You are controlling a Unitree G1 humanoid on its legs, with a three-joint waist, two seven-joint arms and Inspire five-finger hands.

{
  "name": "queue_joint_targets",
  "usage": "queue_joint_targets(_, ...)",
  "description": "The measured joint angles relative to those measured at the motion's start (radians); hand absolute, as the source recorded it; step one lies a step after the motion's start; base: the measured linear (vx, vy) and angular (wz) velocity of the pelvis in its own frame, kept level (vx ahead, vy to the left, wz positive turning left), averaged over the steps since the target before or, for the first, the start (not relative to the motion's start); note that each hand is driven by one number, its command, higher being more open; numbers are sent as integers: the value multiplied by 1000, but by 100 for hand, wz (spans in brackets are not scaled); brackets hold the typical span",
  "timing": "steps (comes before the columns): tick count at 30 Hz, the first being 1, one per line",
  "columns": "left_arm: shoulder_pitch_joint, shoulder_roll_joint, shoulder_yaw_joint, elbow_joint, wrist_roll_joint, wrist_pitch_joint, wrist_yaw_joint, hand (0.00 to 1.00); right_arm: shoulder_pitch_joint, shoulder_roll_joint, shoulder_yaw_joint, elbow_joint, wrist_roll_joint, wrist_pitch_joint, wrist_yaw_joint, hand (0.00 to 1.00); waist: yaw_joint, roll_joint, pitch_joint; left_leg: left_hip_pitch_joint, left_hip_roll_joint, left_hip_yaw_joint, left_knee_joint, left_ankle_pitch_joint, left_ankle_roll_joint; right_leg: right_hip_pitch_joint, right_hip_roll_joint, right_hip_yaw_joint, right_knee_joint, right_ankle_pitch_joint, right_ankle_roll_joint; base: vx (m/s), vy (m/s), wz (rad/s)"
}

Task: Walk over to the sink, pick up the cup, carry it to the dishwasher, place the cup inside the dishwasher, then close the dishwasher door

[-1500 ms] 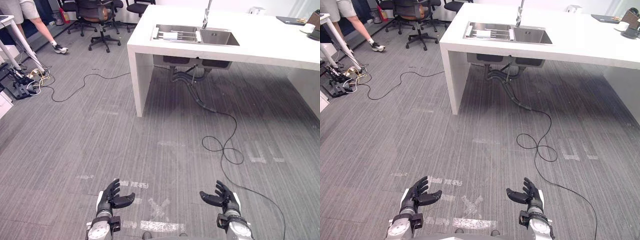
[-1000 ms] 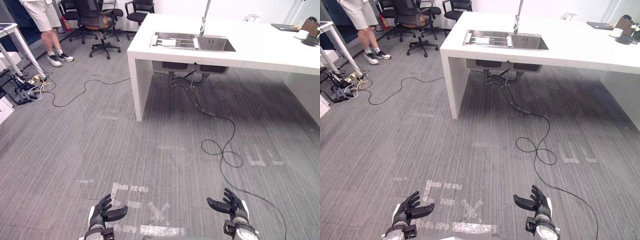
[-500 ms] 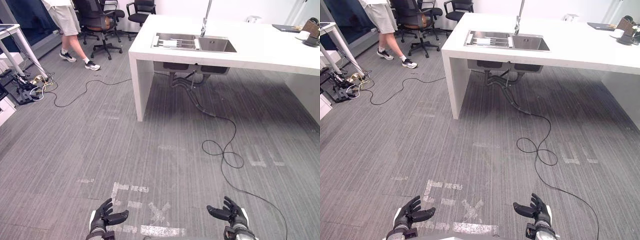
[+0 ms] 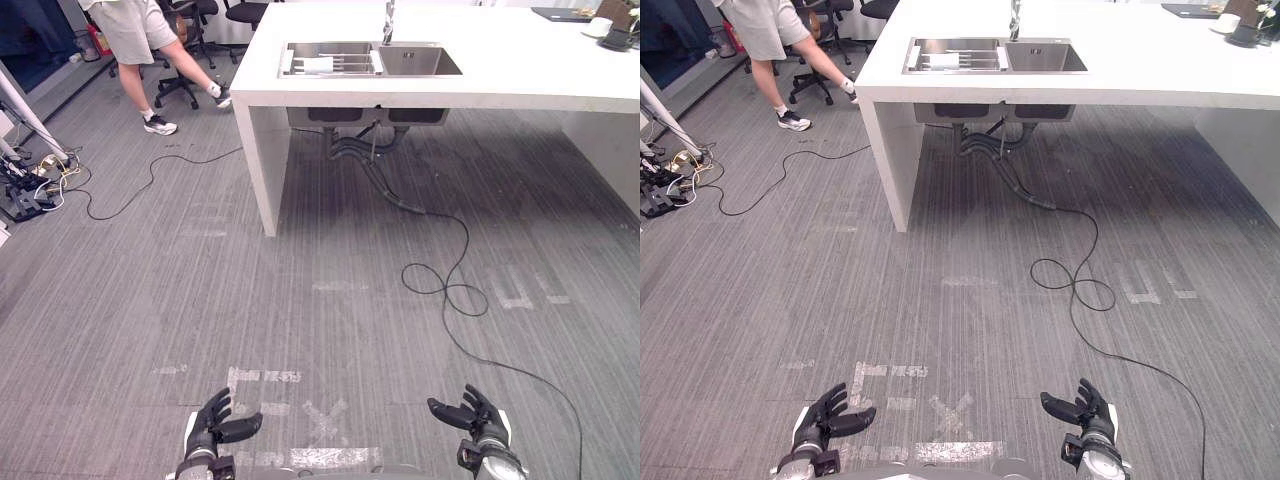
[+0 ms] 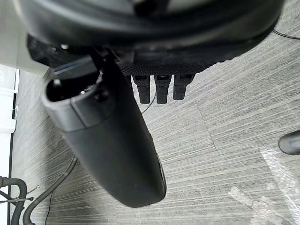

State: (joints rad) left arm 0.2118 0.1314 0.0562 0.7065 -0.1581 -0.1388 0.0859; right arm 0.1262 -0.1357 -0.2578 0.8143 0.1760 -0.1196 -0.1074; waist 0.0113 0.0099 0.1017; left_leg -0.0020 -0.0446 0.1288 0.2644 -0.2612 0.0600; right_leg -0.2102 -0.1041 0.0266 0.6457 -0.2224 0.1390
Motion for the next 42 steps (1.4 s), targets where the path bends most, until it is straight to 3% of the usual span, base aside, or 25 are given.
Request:
queue_joint_targets(1,-2,3,-5,-12,-1,0,1,90,1,9,7,-14,0,1,-2,90,0,-4,22,36,0,-3,19,-18,15,-66,-10,-17,172,26,8,245,62,6)
queue_joint_targets(3,-2,1,-8,-13,-1,4,2,90,2,14,11,-30,0,8,0,90,-1,-3,22,72,0,-11,24,-51,17,-128,-27,-63,257,-21,-31,333,55,8)
queue_joint_targets(6,-21,-2,-14,-30,-11,4,2,90,-4,6,10,-81,0,8,-1,90,-14,0,26,124,8,-48,-9,-72,7,-213,-17,-123,163,-58,-52,353,3,31)
queue_joint_targets(8,-46,0,-13,-30,-20,1,5,90,-24,-9,11,-81,0,8,-1,90,-22,7,30,168,38,-68,-46,-86,-28,-238,38,-141,-27,-7,-85,475,-84,40)
queue_joint_targets(9,-47,7,-14,-30,-19,-2,6,90,-28,-10,12,-81,0,8,-2,90,-24,4,28,178,37,-69,-52,-93,-41,-238,48,-142,-99,51,-108,655,-159,42)
queue_joint_targets(10,-44,18,-13,-26,-18,-3,7,90,-26,-14,12,-80,0,6,-4,90,-31,-27,12,203,26,-71,-49,-120,-80,-238,43,-144,-167,192,-230,691,-182,16)
queue_joint_targets(11,-50,-9,-9,1,-18,0,19,90,-42,-37,13,-56,0,7,-7,90,-27,18,7,209,70,-66,-2,-134,-94,-222,71,-172,-142,146,-260,590,-165,14)
queue_joint_targets(12,-48,-19,-3,2,-18,1,21,90,-46,-39,12,-57,0,7,-10,90,-32,31,6,183,86,-67,65,-132,-97,-200,82,-182,-162,125,-267,567,-165,8)
queue_joint_targets(14,-51,-59,7,-8,-18,0,22,90,-35,-33,46,-73,0,8,-14,90,-24,53,26,21,172,-49,515,-49,-132,-50,132,-207,-267,108,-290,549,-163,20)
queue_joint_targets(17,-31,-97,2,-52,-20,2,17,90,-12,7,81,-155,13,5,-19,90,0,35,48,-134,267,3,846,-38,-123,149,155,-190,-375,95,-308,486,-114,-12)
queue_joint_targets(21,-38,-120,-26,-112,-21,1,16,90,-21,23,85,-193,28,-5,-21,90,31,26,53,-312,271,21,713,-36,-114,260,136,-154,-465,68,-284,345,37,-20)
queue_joint_targets(24,-36,-128,-27,-110,-29,1,12,90,-38,22,64,-137,28,-3,-22,90,38,22,57,-336,177,12,328,2,-123,318,85,-132,-481,25,-232,349,208,-15)
queue_joint_targets(25,-35,-131,-27,-108,-30,1,12,90,-43,15,60,-101,29,-3,-24,90,50,31,53,-329,149,-20,170,101,-117,323,81,-115,-479,2,-210,333,255,-29)
queue_joint_targets(26,-34,-130,-26,-102,-30,1,12,90,-46,14,58,-76,29,-3,-24,90,61,34,51,-318,141,-31,159,176,-104,326,78,-97,-473,-12,-197,365,277,-36)
queue_joint_targets(27,-38,-119,-26,-89,-31,2,14,90,-54,26,64,-33,29,3,-24,90,65,8,48,-309,109,-18,170,158,-53,336,50,-82,-466,-34,-170,487,318,-24)
queue_joint_targets(28,-47,-102,-26,-73,-31,4,14,90,-53,31,68,-19,29,10,-22,90,64,-15,50,-314,79,0,200,109,-30,329,14,-59,-425,-62,-147,525,313,-14)
queue_joint_targets(30,-36,-102,-29,-68,-30,17,15,90,-48,32,67,-19,27,12,-21,90,63,-15,50,-284,66,27,213,58,-9,291,-9,-21,-302,-71,-132,416,259,-25)
queue_joint_targets(32,-22,-90,-52,-69,-30,25,15,90,-34,42,69,-19,26,13,-15,90,59,-22,54,-196,40,53,188,20,3,189,-38,20,2,-40,-49,342,205,-25)
queue_joint_targets(33,-22,-80,-71,-71,-30,25,15,90,-29,52,69,-17,26,19,-9,90,48,-25,56,-138,26,53,176,0,18,108,-51,29,228,-13,23,390,148,4)
queue_joint_targets(34,-26,-71,-82,-78,-30,26,15,90,-25,60,71,-17,26,22,-4,90,34,-27,56,-86,22,49,169,-18,24,48,-58,6,355,-19,13,481,125,10)
queue_joint_targets(36,-32,-71,-82,-104,-30,26,18,90,-24,65,75,-19,19,22,4,90,28,-32,53,-32,17,45,142,-31,23,-23,-71,-47,393,-40,-22,406,35,10)
queue_joint_targets(38,-60,-74,-79,-149,-40,22,18,90,-37,64,80,-22,17,22,15,90,17,-32,55,23,19,15,97,-37,14,-126,-67,-128,305,-78,-76,400,-52,32)
queue_joint_targets(40,-74,-83,-72,-167,-43,22,20,90,-39,62,80,-18,17,22,20,90,10,-30,56,74,36,0,67,-42,1,-155,-38,-140,142,-79,-86,435,-124,32)
queue_joint_targets(41,-72,-85,-62,-187,-53,22,22,90,-38,62,81,-18,17,22,21,90,6,-30,55,96,46,-10,60,-56,-22,-159,-19,-136,41,-59,-88,535,-189,30)
queue_joint_targets(42,-66,-74,-57,-226,-59,21,24,90,-35,61,90,-12,17,22,20,90,3,-42,50,122,49,-23,55,-81,-61,-152,-5,-139,-90,85,-140,573,-202,24)
